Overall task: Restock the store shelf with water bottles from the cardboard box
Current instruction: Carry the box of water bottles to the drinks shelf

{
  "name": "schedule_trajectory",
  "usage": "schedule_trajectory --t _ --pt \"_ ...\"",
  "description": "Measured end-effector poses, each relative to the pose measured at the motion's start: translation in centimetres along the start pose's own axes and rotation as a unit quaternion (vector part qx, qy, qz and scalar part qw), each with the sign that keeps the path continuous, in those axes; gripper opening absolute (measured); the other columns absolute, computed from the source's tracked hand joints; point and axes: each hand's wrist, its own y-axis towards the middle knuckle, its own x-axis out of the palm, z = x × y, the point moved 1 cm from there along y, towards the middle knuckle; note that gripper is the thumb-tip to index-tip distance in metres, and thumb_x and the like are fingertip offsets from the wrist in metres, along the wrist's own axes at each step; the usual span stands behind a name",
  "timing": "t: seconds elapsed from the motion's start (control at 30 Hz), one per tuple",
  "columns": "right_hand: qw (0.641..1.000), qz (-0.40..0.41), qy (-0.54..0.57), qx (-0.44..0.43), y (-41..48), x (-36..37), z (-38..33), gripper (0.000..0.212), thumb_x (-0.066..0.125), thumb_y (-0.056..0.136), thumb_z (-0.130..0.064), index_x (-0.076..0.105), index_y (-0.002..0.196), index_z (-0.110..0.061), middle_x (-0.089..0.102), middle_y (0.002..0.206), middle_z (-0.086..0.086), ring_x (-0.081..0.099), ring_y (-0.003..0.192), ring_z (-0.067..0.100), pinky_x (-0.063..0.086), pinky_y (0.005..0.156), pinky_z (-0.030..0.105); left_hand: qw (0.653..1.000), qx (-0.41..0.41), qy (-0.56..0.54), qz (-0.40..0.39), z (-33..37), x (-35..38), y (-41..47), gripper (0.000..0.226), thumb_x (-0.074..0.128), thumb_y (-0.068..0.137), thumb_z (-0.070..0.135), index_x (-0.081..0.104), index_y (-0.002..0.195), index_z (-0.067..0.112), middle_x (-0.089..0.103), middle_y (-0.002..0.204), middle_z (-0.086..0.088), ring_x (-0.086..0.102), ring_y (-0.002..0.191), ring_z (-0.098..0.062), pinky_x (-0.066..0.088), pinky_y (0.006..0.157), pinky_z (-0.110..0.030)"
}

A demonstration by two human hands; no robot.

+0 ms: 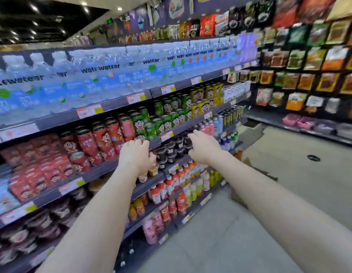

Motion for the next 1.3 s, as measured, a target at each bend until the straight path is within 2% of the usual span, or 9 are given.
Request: schedule_trajectory --t 0.2,0.4,0.53,0.63,0.7,0.83,0.97,1.07,1.3 --pt "0.999 0.01 -0.023 0.038 -0.4 0.4 14.6 0.047 0.055 0.097 -0.026 0.05 0.143 -0.015 0.048 0.149 0.009 0.049 0.134 0.031 0.048 0.104 0.047 0.997 0.05 -0.036 -0.05 14.0 1.1 5.8 0.043 0.04 0.101 0.048 0.055 0.126 0.016 0.064 0.122 -0.011 0.061 0.112 -0.033 0.048 0.089 -0.041" --pt "0.997 0.0 -0.022 0.069 -1.1 0.3 29.0 0.055 0.056 0.095 -0.028 0.047 0.147 -0.012 0.05 0.149 0.011 0.048 0.137 0.031 0.047 0.107 0.044 0.992 0.096 -0.062 -0.058 28.4 1.3 13.1 0.053 0.039 0.102 0.052 0.052 0.139 0.016 0.061 0.127 -0.012 0.06 0.114 -0.034 0.049 0.089 -0.042" --pt "0.993 -0.017 -0.012 0.115 -1.5 1.2 37.7 0.046 0.056 0.091 -0.025 0.055 0.136 -0.015 0.055 0.14 0.011 0.053 0.132 0.032 0.049 0.102 0.042 0.987 0.138 -0.05 -0.07 36.8 1.8 17.5 0.053 0.039 0.102 0.052 0.05 0.138 0.015 0.061 0.128 -0.014 0.06 0.115 -0.035 0.047 0.088 -0.041" --pt "0.988 -0.033 0.006 0.148 -1.1 2.2 43.5 0.054 0.057 0.093 -0.025 0.049 0.144 -0.012 0.05 0.148 0.013 0.049 0.137 0.033 0.046 0.106 0.041 0.982 0.159 -0.065 -0.074 42.4 2.7 21.2 0.053 0.041 0.101 0.05 0.052 0.139 0.015 0.063 0.128 -0.014 0.061 0.115 -0.036 0.048 0.089 -0.041" --pt "0.985 -0.036 0.013 0.167 -0.3 3.3 47.3 0.053 0.058 0.092 -0.025 0.05 0.143 -0.011 0.053 0.145 0.013 0.052 0.132 0.034 0.048 0.103 0.041 0.978 0.177 -0.073 -0.083 46.1 4.0 23.8 0.052 0.041 0.101 0.048 0.052 0.14 0.016 0.063 0.129 -0.014 0.061 0.117 -0.036 0.048 0.089 -0.042" --pt "0.98 -0.054 0.026 0.191 3.3 5.6 55.1 0.049 0.059 0.093 -0.026 0.053 0.141 -0.013 0.055 0.142 0.011 0.054 0.13 0.034 0.048 0.102 0.041 0.971 0.199 -0.095 -0.091 52.9 7.4 30.2 0.048 0.042 0.1 0.047 0.054 0.133 0.014 0.062 0.13 -0.016 0.06 0.118 -0.038 0.047 0.093 -0.045" --pt "0.976 -0.073 0.039 0.199 8.9 7.3 63.0 0.057 0.055 0.095 -0.021 0.043 0.15 -0.013 0.05 0.151 0.011 0.051 0.135 0.035 0.046 0.104 0.041 0.966 0.203 -0.109 -0.113 59.4 11.7 38.2 0.055 0.04 0.102 0.048 0.048 0.144 0.015 0.062 0.131 -0.017 0.059 0.121 -0.038 0.048 0.097 -0.046" --pt "0.969 -0.09 0.056 0.222 13.1 8.8 68.8 0.059 0.053 0.092 -0.017 0.043 0.149 -0.013 0.053 0.147 0.015 0.051 0.132 0.038 0.047 0.104 0.045 0.963 0.199 -0.111 -0.142 63.9 14.3 43.8 0.048 0.04 0.101 0.048 0.053 0.134 0.014 0.062 0.127 -0.015 0.059 0.117 -0.036 0.048 0.088 -0.043" --pt "0.96 -0.136 0.089 0.227 20.3 11.7 80.7 0.065 0.051 0.094 -0.016 0.032 0.157 -0.016 0.046 0.154 0.014 0.048 0.136 0.038 0.046 0.107 0.048 0.96 0.176 -0.104 -0.191 73.0 18.5 53.9 0.044 0.042 0.103 0.046 0.05 0.131 0.012 0.065 0.12 -0.016 0.062 0.111 -0.037 0.045 0.081 -0.041"
